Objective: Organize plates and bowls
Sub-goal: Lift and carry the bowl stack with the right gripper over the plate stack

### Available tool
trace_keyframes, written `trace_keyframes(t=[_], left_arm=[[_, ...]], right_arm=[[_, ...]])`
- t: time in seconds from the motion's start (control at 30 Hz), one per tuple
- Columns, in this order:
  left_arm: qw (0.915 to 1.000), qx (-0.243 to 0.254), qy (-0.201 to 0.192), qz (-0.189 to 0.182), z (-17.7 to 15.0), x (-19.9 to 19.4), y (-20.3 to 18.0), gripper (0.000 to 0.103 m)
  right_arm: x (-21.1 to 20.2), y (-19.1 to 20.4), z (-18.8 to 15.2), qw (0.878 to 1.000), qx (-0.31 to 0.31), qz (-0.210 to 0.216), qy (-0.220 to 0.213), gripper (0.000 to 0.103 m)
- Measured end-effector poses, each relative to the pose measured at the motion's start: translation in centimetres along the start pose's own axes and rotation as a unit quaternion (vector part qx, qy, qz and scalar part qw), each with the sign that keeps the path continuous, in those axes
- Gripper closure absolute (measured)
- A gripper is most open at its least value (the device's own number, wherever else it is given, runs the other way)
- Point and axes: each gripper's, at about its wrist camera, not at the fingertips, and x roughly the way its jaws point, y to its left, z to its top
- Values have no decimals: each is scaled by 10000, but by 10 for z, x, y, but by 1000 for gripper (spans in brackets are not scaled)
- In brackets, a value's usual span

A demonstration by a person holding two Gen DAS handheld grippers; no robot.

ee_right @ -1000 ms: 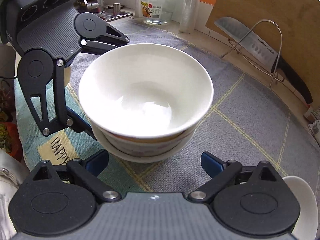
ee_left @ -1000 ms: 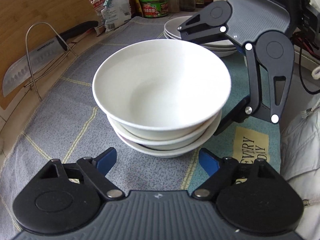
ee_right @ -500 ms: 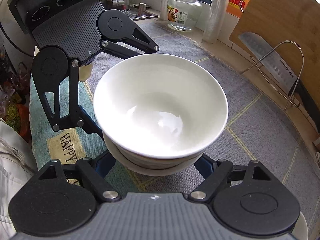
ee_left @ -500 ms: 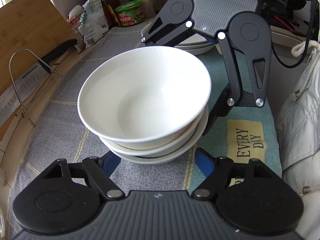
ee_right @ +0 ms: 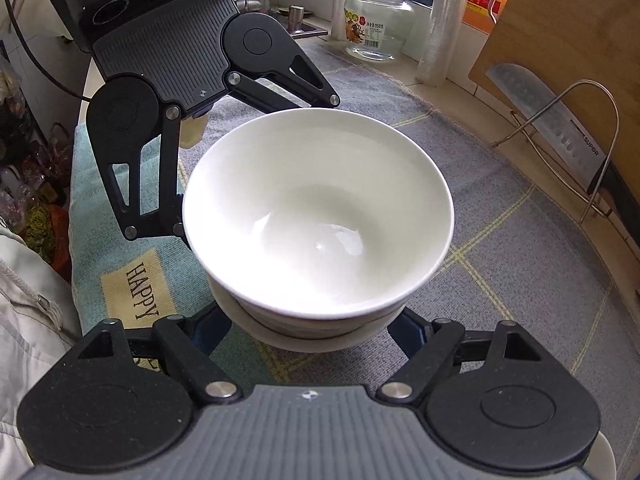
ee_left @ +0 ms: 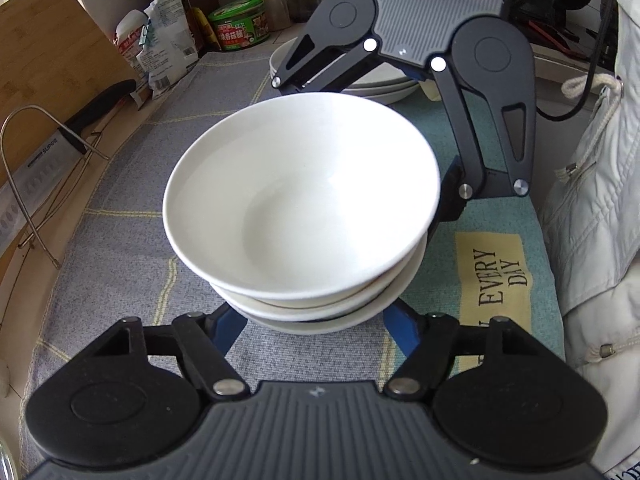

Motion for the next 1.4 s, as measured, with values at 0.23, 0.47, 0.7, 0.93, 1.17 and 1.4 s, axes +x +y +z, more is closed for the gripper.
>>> trace_keyframes(t=[0.23, 0.47, 0.7, 0.93, 1.17, 1.4], left_arm=[[9999, -77, 101, -106, 4, 2, 2, 29], [9997, -93, 142, -146, 7, 2, 4, 29], [9996, -152, 217, -130, 8, 0, 3, 29], [9993, -194, 288, -114, 13, -6, -5, 29], [9993, -198, 319, -21, 29, -16, -16, 29], [9995, -90, 288, 92, 50, -20, -28, 29]], right_arm=[[1, -5, 3, 9999, 65, 75, 31, 16], [2, -4, 5, 9999, 138, 7, 69, 16], [1, -3, 4, 9999, 154, -17, 59, 16], [-4, 1, 3, 9999, 130, 50, 52, 16], [-21, 3, 1, 10000, 64, 47, -16, 16], [-41, -2, -7, 9999, 14, -62, -107, 16]])
